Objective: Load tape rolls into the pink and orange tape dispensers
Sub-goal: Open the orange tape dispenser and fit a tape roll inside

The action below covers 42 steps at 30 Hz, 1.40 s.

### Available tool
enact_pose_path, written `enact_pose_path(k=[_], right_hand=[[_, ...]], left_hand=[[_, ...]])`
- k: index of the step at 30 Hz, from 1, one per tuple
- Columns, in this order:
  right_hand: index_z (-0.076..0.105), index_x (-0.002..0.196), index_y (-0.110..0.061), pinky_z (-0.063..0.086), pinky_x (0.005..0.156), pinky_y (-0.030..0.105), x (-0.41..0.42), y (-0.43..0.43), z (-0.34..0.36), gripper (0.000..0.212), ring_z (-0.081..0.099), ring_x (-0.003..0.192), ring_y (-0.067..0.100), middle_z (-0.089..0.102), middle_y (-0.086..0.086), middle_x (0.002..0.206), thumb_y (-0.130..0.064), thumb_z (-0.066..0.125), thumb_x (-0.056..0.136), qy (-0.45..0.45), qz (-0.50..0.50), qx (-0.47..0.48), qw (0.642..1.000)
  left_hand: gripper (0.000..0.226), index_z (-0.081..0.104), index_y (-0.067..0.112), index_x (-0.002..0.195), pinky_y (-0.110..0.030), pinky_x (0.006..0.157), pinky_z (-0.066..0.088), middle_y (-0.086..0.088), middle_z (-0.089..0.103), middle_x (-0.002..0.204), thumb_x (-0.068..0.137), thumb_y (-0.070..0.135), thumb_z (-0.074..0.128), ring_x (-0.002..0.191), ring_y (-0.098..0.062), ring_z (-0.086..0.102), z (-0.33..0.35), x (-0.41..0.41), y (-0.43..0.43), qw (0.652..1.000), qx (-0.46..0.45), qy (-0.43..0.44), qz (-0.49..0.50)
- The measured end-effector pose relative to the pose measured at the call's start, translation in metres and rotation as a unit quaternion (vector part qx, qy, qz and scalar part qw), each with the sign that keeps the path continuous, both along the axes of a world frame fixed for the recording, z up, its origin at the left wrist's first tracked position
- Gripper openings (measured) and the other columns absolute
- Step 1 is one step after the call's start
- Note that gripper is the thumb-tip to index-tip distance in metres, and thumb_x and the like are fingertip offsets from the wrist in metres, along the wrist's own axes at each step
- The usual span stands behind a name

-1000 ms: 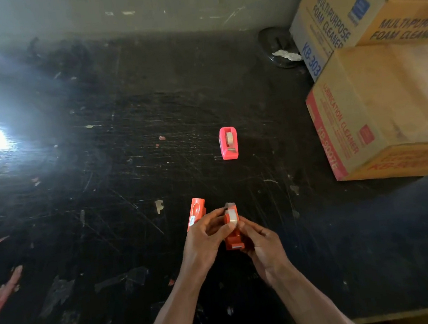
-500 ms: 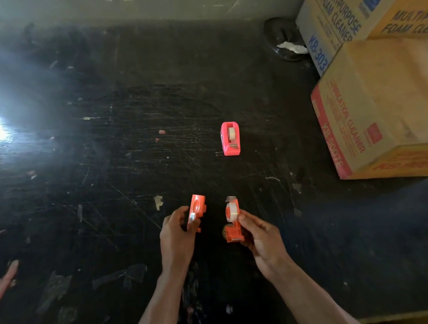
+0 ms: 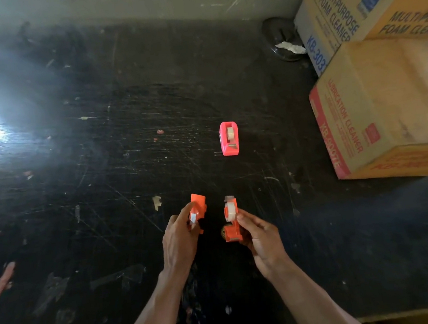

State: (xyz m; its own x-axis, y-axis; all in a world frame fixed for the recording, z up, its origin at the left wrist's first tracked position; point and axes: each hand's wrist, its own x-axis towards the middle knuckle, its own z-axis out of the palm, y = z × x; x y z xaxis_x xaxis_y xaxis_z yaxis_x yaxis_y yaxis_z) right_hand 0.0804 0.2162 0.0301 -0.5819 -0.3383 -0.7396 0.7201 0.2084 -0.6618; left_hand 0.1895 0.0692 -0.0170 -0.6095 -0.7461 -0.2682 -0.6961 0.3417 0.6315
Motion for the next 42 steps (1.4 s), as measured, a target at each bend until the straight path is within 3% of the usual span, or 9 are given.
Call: enact_pose_path(k=[4,7,10,13,21,29,36,42], right_hand=[[0.074,0.117,-0.023,0.049,0.108,0.048,-0.001,0.000,-0.001,0.027,0.071,0.111,0.018,0.080,-0.002,0.110,-0.023,0.074,0.090,0.006,0.001,0.005,1.000],[0.073,0.119,-0.023,0.051,0.106,0.048,-0.001,0.001,-0.001,0.027,0.073,0.108,0.018,0.080,-0.001,0.108,-0.023,0.072,0.092,0.021,0.011,0.009,1.000],[0.074,0.114,-0.026,0.053,0.104,0.048,-0.003,0.001,0.000,0.022,0.073,0.107,0.019,0.079,0.000,0.110,-0.023,0.072,0.092,0.036,0.020,0.012,0.999],[0.074,0.109,-0.029,0.054,0.102,0.048,-0.005,0.000,0.003,0.017,0.074,0.107,0.019,0.079,0.001,0.110,-0.021,0.070,0.094,0.043,0.027,0.004,0.999],[0.073,0.119,-0.025,0.053,0.104,0.049,-0.006,-0.003,0.004,0.026,0.074,0.107,0.018,0.079,0.000,0.112,-0.024,0.070,0.093,0.048,0.031,0.002,0.998],[0.075,0.117,-0.027,0.051,0.105,0.051,-0.005,-0.002,0.003,0.024,0.073,0.109,0.019,0.079,-0.001,0.111,-0.026,0.069,0.094,0.046,0.048,0.004,0.998],[0.075,0.120,-0.025,0.050,0.107,0.051,-0.007,-0.004,0.002,0.028,0.071,0.112,0.020,0.078,0.001,0.114,-0.028,0.072,0.092,0.040,0.042,0.003,0.998],[0.075,0.116,-0.026,0.053,0.104,0.046,-0.006,-0.008,0.007,0.023,0.073,0.109,0.017,0.079,0.000,0.112,-0.022,0.069,0.095,0.059,0.064,-0.008,0.996]], left_hand=[[0.055,0.046,0.036,0.148,-0.027,0.084,0.057,0.006,0.064,0.108,0.099,0.018,0.063,0.090,-0.006,0.066,0.010,-0.003,0.005,0.995,0.082,0.043,0.023],[0.052,0.046,0.042,0.147,-0.022,0.078,0.053,0.004,0.073,0.100,0.101,0.021,0.060,0.090,-0.008,0.071,0.029,-0.007,0.010,0.974,0.204,0.081,0.056],[0.050,0.050,0.045,0.143,-0.035,0.092,0.053,0.009,0.076,0.087,0.100,0.020,0.060,0.086,0.000,0.071,0.045,-0.008,0.016,0.946,0.286,0.116,0.097],[0.048,0.052,0.042,0.139,-0.029,0.083,0.051,0.020,0.075,0.080,0.101,0.014,0.059,0.077,0.010,0.069,0.055,-0.008,0.024,0.926,0.333,0.148,0.100],[0.048,0.051,0.042,0.139,-0.028,0.080,0.048,0.021,0.075,0.080,0.101,0.014,0.058,0.077,0.009,0.068,0.065,-0.004,0.034,0.922,0.344,0.155,0.086],[0.046,0.051,0.046,0.136,-0.027,0.079,0.047,0.021,0.075,0.081,0.102,0.014,0.056,0.079,0.009,0.068,0.069,-0.002,0.036,0.924,0.339,0.155,0.086],[0.047,0.051,0.043,0.137,-0.016,0.069,0.049,0.015,0.076,0.081,0.102,0.011,0.056,0.078,0.010,0.069,0.073,-0.003,0.034,0.924,0.333,0.168,0.084],[0.046,0.053,0.041,0.140,-0.024,0.076,0.047,0.016,0.076,0.082,0.102,0.015,0.057,0.073,0.010,0.067,0.069,-0.004,0.037,0.926,0.331,0.159,0.086]])
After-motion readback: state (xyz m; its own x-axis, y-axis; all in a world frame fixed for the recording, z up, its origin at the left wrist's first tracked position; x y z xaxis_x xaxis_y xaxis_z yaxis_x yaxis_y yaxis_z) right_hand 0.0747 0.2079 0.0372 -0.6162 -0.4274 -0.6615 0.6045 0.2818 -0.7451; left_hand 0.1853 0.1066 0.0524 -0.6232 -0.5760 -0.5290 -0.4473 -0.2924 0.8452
